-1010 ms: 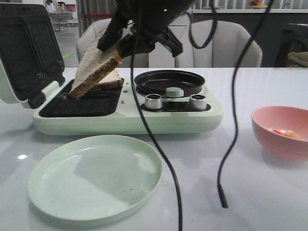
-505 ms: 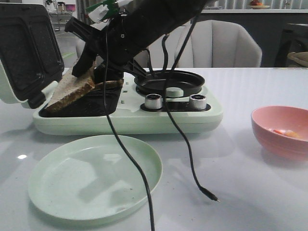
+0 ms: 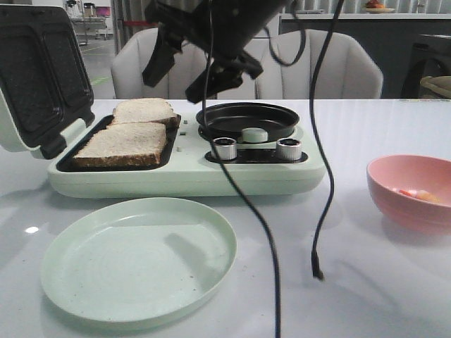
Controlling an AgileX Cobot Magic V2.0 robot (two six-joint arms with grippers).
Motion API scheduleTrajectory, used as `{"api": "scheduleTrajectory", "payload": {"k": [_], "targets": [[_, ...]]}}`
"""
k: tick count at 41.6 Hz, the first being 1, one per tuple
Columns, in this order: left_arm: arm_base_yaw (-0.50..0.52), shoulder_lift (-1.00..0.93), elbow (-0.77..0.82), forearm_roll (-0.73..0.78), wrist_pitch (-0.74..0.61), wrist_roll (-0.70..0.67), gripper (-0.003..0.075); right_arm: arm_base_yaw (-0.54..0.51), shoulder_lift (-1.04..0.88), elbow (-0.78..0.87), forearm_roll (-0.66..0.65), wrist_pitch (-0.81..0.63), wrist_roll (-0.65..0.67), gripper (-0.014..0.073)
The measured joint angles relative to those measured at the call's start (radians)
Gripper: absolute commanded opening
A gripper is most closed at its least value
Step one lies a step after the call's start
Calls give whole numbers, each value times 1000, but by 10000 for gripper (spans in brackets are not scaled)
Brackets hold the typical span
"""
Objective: Make breakfast with bread and shrimp
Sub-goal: 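Lower the bread slice with the right gripper onto the near waffle plate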
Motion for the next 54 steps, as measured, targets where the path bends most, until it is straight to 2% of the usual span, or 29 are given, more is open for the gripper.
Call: {"api": "scheduleTrajectory", "payload": {"k": [6, 13, 24, 31, 54], "targets": [[0, 0, 0, 2, 0, 0, 498, 23, -158, 48, -173, 19, 36, 537], [0, 0, 0, 2, 0, 0, 498, 114, -354, 190, -385, 32, 63, 537], [0, 0, 0, 2, 0, 0, 498, 261, -601, 455, -742, 81, 339, 537], [0, 0, 0, 2, 0, 0, 498, 266, -764, 607, -789, 93, 416, 537], [0, 0, 0, 10, 0, 0, 498, 266, -1296, 1013, -780, 55, 433, 537]]}}
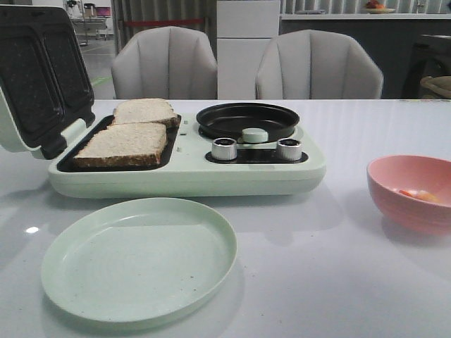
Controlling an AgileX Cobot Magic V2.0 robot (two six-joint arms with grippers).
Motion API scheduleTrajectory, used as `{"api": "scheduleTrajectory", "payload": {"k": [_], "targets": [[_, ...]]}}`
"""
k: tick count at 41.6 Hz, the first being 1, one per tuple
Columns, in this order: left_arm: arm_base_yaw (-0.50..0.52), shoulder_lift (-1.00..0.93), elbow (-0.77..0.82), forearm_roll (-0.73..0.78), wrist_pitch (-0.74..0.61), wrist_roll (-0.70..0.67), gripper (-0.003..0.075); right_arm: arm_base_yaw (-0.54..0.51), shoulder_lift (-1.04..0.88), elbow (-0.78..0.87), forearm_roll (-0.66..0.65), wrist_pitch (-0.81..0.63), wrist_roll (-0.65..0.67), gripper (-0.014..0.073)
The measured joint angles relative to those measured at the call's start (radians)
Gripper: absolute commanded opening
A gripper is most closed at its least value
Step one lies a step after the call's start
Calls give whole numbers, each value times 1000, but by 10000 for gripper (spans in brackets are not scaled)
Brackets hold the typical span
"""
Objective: Make breakfast with bread and shrimp
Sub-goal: 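Lower the bread slice with the right gripper onto the near waffle plate, then grasp the sandwich maker lid handle with the left gripper and close it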
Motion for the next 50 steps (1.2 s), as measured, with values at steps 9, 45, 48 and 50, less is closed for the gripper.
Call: {"api": "scheduleTrajectory", "payload": {"k": [9, 45, 48, 50], "targets": [[0, 0, 0, 0, 0, 0, 498, 0, -86, 47, 0, -12, 3, 537], [23, 144, 0, 23, 18, 0, 181, 0, -86, 48, 1, -12, 3, 537], [24, 191, 0, 46, 18, 0, 136, 0, -86, 48, 1, -12, 3, 537], [24, 224, 0, 63, 18, 0, 107, 0, -86, 48, 1, -12, 3, 537]]}}
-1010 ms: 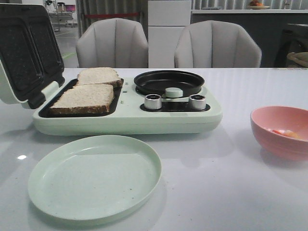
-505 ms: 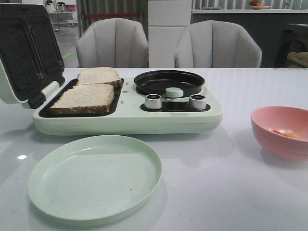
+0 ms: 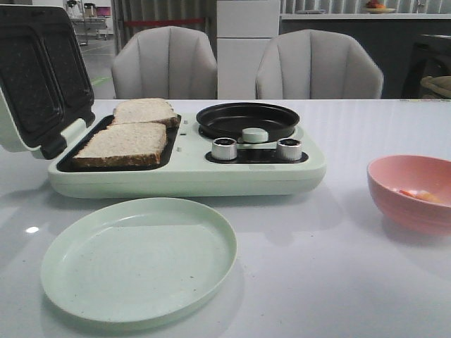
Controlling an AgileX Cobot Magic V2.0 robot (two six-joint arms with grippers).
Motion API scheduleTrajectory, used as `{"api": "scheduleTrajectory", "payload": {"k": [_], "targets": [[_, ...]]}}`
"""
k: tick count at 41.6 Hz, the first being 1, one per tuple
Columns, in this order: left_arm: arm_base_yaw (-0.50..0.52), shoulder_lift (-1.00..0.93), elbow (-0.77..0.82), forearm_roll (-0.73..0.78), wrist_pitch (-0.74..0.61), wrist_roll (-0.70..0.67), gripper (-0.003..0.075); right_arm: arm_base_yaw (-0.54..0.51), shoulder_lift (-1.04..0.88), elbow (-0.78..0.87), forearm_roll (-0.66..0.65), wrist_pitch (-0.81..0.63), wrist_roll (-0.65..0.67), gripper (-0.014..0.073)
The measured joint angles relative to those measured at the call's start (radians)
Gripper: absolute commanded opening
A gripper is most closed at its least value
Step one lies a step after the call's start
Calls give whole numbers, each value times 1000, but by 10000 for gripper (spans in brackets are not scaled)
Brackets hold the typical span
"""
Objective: Make breakfast with bread and shrimp
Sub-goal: 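Grasp the sandwich maker lid handle with the left gripper and close it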
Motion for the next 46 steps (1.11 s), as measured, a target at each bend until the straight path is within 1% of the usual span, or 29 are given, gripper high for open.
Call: {"api": "scheduleTrajectory", "payload": {"k": [1, 3, 6, 9, 12, 17, 23, 26, 32, 35, 40, 46], "targets": [[0, 18, 0, 7, 0, 0, 94, 0, 0, 0, 0, 0, 0, 537], [2, 53, 0, 28, 0, 0, 99, 0, 0, 0, 1, 0, 0, 537], [21, 94, -7, 44, 0, -35, 98, 0, 0, 0, 1, 0, 0, 537], [58, 131, -26, 61, 0, -65, 98, 0, 0, 0, 1, 0, 0, 537], [118, 161, -51, 61, 0, -83, 98, 0, 0, 0, 1, 0, 0, 537], [253, 190, -97, 61, -2, -94, 98, 0, 0, 0, 1, 0, 0, 537], [454, 195, -138, 61, -4, -96, 98, 0, 0, 0, 1, 0, 0, 537], [561, 195, -163, 61, -26, -96, 98, 0, 0, 0, 1, 0, 0, 537], [740, 211, -212, 39, -85, -96, 98, 0, 0, 0, 1, 0, 0, 537], [802, 241, -245, 23, -96, -98, 98, 0, 0, 0, 1, 0, 0, 537], [846, 320, -305, 3, -103, -98, 98, 0, 0, 0, 1, 0, 0, 537], [850, 437, -396, -25, -105, -98, 98, 0, 0, 0, 1, 0, 0, 537]]}}
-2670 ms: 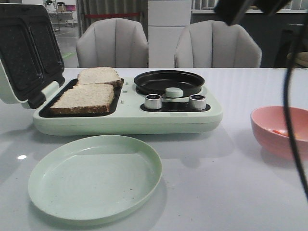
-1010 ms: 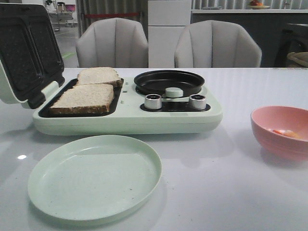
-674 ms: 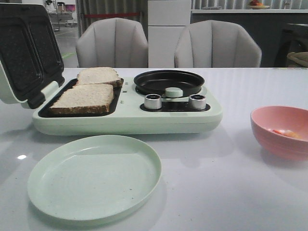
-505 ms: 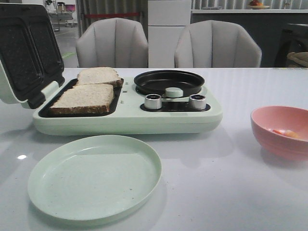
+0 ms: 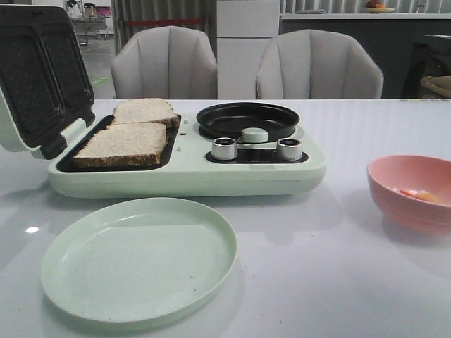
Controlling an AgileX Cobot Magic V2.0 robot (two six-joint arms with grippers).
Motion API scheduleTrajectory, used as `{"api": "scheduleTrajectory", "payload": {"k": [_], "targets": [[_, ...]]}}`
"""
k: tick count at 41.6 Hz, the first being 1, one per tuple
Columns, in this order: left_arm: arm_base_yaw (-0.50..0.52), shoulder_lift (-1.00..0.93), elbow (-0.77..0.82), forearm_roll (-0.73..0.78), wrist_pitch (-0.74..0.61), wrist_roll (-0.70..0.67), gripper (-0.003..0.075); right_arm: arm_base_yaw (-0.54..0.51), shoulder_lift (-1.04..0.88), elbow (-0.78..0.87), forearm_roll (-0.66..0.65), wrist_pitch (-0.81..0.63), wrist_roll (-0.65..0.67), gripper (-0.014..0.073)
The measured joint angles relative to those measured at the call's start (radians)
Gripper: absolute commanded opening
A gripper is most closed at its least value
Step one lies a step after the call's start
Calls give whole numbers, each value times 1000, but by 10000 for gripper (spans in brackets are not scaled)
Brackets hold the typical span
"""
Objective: Make breakfast with bread and shrimp
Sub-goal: 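Grasp the sandwich maker lid handle with the left gripper and close it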
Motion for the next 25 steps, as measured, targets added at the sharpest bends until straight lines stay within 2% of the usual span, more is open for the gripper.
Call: {"api": "scheduleTrajectory", "payload": {"k": [18, 25], "targets": [[0, 347, -249, -244, -4, 0, 99, 0, 0, 0, 0, 0, 0, 537], [0, 387, -273, -403, 0, 114, 99, 0, 0, 0, 0, 0, 0, 537]]}}
